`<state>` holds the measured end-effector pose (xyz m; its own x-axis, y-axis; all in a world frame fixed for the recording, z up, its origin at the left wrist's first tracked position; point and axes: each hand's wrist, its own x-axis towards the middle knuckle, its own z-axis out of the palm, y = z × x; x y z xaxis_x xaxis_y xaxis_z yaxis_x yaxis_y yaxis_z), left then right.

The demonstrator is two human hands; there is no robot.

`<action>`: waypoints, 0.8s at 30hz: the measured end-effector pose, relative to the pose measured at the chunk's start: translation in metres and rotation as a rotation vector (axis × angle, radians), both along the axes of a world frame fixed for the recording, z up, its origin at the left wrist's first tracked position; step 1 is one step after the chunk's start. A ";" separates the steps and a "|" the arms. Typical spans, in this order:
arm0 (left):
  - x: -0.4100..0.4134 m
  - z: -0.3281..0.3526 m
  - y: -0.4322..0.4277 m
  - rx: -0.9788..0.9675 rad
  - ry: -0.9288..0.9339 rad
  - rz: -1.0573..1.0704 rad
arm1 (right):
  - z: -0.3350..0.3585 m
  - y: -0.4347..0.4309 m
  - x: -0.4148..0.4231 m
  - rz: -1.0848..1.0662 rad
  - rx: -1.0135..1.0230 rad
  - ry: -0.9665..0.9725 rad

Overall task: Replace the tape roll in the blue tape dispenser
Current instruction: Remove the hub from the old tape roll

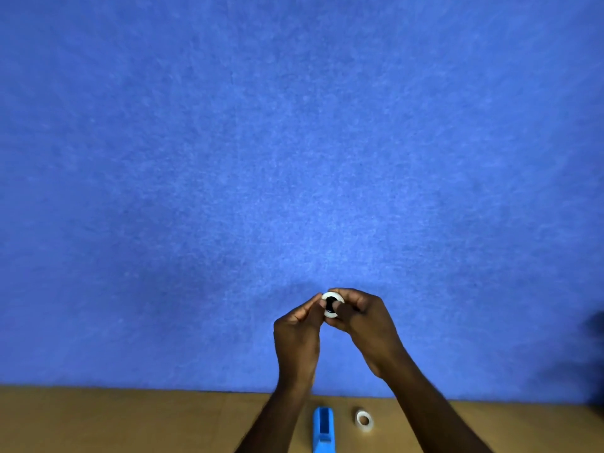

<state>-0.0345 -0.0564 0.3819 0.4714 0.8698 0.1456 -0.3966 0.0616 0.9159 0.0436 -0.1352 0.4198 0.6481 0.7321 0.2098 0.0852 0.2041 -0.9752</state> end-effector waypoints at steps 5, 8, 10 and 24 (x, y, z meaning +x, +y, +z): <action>0.003 0.003 0.001 0.079 0.065 -0.058 | 0.003 -0.003 0.008 0.065 0.015 0.037; 0.005 0.003 -0.001 0.115 0.081 -0.044 | 0.004 -0.008 0.011 0.094 0.015 0.043; 0.008 0.002 -0.001 0.114 0.076 -0.021 | 0.003 -0.010 0.014 0.113 0.005 0.060; 0.033 -0.012 -0.016 0.182 0.165 -0.003 | -0.015 -0.025 0.043 0.119 0.005 0.088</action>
<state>-0.0016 -0.0722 0.3702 0.5048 0.8346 0.2205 -0.2404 -0.1094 0.9645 0.0870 -0.1601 0.4051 0.5732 0.8037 0.1599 -0.0260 0.2129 -0.9767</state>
